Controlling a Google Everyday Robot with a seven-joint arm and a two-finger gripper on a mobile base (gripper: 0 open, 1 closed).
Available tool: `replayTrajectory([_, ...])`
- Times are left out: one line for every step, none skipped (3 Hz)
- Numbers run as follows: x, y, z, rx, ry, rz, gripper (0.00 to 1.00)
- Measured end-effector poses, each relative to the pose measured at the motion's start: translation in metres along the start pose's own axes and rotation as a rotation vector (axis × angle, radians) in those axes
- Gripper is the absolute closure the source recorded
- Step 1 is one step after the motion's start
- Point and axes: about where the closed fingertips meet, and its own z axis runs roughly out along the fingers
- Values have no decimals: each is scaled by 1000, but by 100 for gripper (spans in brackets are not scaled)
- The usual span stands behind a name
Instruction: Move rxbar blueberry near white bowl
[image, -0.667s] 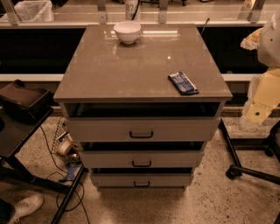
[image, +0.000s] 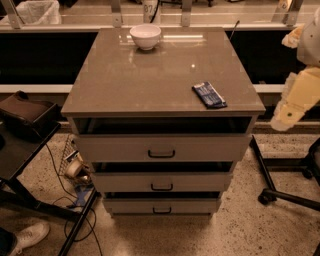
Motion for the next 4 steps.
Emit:
replayTrajectory([8, -54, 20, 109, -23, 147, 0])
replayTrajectory([17, -99, 38, 276, -39, 351, 0])
replayTrajectory([21, -105, 51, 360, -24, 460, 0])
replayTrajectory([22, -105, 51, 364, -34, 539, 0])
